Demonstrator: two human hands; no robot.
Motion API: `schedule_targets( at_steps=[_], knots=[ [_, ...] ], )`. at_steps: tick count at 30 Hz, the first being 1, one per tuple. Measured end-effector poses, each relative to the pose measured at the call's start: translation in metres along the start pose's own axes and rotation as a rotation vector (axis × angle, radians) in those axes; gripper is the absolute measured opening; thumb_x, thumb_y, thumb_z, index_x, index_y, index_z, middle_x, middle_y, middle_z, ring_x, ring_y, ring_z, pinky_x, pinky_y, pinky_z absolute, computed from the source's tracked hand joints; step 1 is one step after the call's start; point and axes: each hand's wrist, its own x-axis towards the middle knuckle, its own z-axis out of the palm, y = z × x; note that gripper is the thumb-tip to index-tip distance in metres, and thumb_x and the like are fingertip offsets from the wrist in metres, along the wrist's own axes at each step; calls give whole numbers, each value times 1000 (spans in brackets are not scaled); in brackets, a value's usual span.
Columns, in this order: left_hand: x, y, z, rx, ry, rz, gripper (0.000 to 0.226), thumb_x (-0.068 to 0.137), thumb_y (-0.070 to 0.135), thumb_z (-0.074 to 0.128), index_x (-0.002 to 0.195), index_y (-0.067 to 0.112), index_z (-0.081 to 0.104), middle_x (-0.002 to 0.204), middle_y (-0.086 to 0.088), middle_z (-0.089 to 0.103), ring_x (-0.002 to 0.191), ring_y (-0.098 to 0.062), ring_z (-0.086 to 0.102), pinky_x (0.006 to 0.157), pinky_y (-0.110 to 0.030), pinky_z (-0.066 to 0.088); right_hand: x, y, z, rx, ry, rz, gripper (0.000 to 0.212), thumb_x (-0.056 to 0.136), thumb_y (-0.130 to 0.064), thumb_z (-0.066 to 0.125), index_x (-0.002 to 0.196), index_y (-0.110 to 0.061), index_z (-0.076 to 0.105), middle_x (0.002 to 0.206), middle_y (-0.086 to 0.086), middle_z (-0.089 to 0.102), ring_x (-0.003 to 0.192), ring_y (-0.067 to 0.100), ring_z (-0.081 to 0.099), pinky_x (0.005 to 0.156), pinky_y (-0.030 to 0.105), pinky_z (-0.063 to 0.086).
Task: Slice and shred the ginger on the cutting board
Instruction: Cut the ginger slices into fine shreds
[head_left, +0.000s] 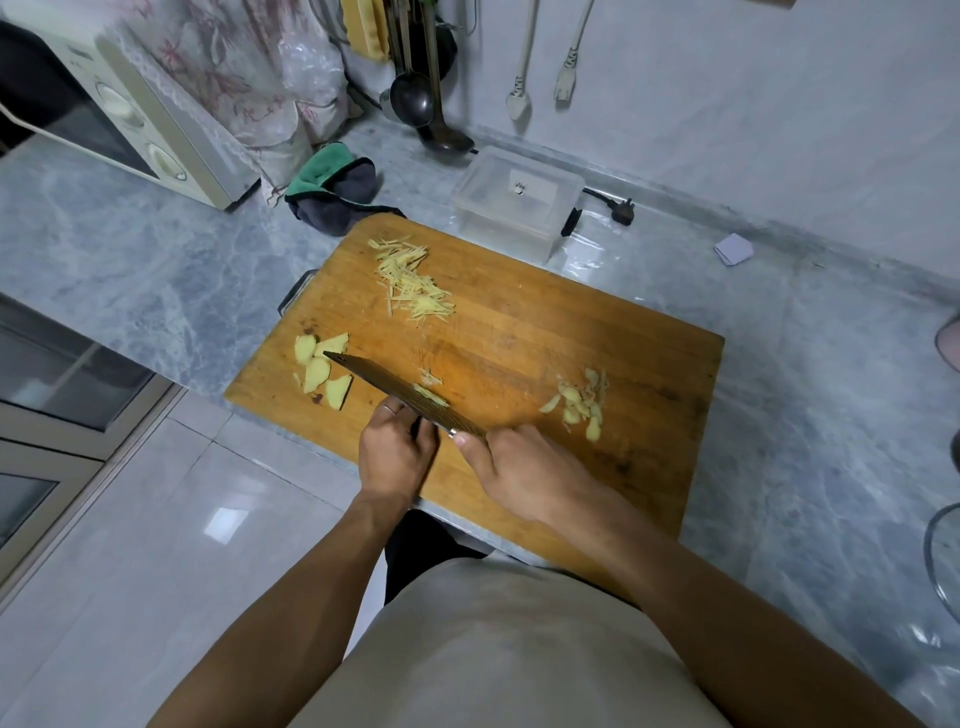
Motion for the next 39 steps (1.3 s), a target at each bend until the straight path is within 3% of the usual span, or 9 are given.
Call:
schedule_targets(
  at_steps=[5, 9, 13, 19, 25, 27, 32, 36, 39],
  knots=[
    [1, -1, 0, -11, 8, 25, 19, 78, 10, 57, 77, -2, 72, 86, -20, 69, 67, -34, 65, 60, -26, 46, 4, 3, -1, 16, -8, -12, 59, 107, -54, 25, 67, -16, 49, 64, 5, 54, 58, 25, 53, 55, 31, 39],
    [1, -2, 0, -4, -15, 35, 36, 80, 24, 45, 75, -2, 70, 83, -19, 67, 65, -34, 64, 58, -26, 46, 3, 2, 2, 7, -13, 0, 57, 107, -54, 24, 67, -19, 44, 68, 6, 54, 59, 25, 51, 56, 31, 35],
    [-1, -1, -1, -2, -28, 18, 21, 81, 12, 57, 79, -2, 71, 88, -21, 68, 68, -35, 65, 60, -27, 47, 4, 3, 5, 6, 9, 12, 55, 106, -56, 23, 79, -17, 51, 78, 9, 57, 68, 29, 53, 60, 32, 36],
    [-2, -2, 0, 7, -7, 18, 11, 85, 4, 65, 89, -1, 73, 102, -20, 70, 76, -37, 67, 68, -23, 41, 0, 5, 2, 8, 13, 1, 62, 106, -56, 24, 78, -12, 57, 73, 10, 62, 65, 28, 59, 56, 32, 40],
    [-3, 0, -1, 12, -13, 5, 16, 80, 7, 60, 81, -4, 72, 91, -22, 68, 68, -38, 65, 61, -29, 46, -1, 3, -1, -9, -7, -5, 57, 106, -56, 25, 66, -21, 44, 64, 2, 50, 53, 17, 46, 48, 30, 29],
    [-2, 0, 0, 11, -17, -1, 20, 79, 10, 58, 79, -4, 71, 90, -23, 67, 66, -38, 65, 59, -30, 46, 1, 2, -1, -23, -9, -7, 57, 106, -55, 24, 66, -20, 44, 64, 3, 51, 53, 20, 48, 49, 30, 32],
    [-2, -1, 0, 9, -29, -4, 22, 80, 12, 56, 80, -4, 71, 93, -24, 67, 66, -38, 65, 58, -31, 49, 5, 1, 3, -31, -16, 15, 55, 106, -56, 22, 82, -16, 52, 78, 9, 57, 68, 28, 53, 60, 32, 39],
    [-2, -2, 1, 16, -15, 23, 20, 81, 11, 58, 83, -2, 73, 100, -19, 69, 75, -36, 67, 59, -30, 48, 2, 3, 2, -8, 0, 11, 55, 106, -55, 24, 81, -15, 53, 74, 7, 56, 66, 28, 54, 59, 32, 39],
    [-2, -2, 0, 16, -17, 3, 21, 78, 10, 57, 80, -5, 71, 91, -23, 68, 69, -38, 66, 58, -32, 50, -2, 3, 3, -22, -14, 18, 57, 106, -57, 23, 84, -14, 55, 80, 10, 58, 68, 28, 54, 59, 33, 39]
  ],
)
